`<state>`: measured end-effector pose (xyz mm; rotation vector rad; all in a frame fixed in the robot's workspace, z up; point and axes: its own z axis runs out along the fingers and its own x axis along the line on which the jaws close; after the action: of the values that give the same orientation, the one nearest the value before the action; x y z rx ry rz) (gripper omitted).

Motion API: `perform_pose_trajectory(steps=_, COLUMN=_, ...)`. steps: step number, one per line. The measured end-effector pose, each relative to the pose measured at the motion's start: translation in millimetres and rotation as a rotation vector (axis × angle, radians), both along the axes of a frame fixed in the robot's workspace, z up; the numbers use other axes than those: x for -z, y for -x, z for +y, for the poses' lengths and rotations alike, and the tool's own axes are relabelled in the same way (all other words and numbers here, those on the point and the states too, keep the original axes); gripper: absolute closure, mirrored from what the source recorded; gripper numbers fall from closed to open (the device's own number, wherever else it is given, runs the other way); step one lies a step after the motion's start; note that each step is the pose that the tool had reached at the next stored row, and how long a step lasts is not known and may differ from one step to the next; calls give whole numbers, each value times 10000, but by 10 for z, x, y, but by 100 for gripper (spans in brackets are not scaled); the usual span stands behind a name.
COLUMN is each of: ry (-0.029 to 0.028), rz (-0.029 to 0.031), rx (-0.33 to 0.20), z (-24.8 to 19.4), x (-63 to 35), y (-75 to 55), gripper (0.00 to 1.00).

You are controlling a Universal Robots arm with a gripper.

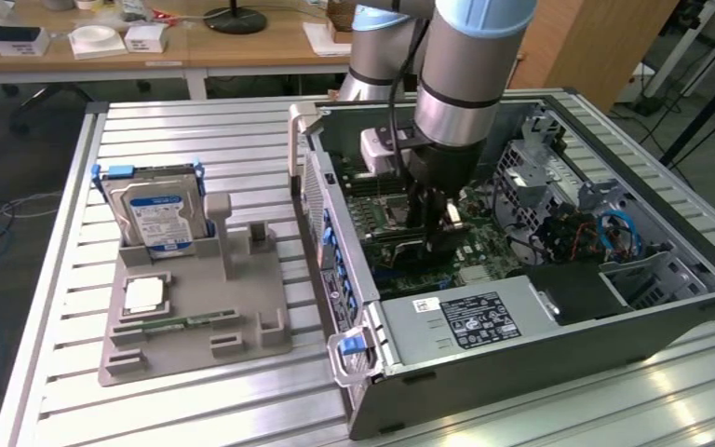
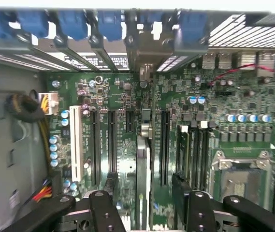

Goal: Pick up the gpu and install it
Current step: 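Insert the gpu into the slot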

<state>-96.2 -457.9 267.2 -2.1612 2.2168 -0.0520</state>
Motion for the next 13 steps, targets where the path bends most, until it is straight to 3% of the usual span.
perform_pose_trajectory(steps=3, ry=0, rz=0, rx=0, z=0, x=-101, y=0, gripper=43)
perform_pose_trajectory(steps=4, ry=-5, rz=0, rx=-1, z=0, x=-110, y=0, gripper=43)
perform_pose_trajectory(steps=5, ry=-48, rz=-1, rx=-2, z=-1, x=-109, y=-1, gripper=43)
perform_pose_trajectory(steps=9, ry=-48, rz=0, rx=0, z=0, x=-110, y=0, gripper=43)
perform_pose_trajectory(steps=10, ry=-47, rz=0, rx=0, z=0, x=-110, y=0, gripper=45)
perform_pose_trajectory(steps=12, ry=-48, rz=0, rx=0, z=0, x=-110, y=0, gripper=57)
perform_pose_trajectory(steps=13, ry=-48, rz=0, rx=-1, z=0, x=-110, y=0, gripper=57)
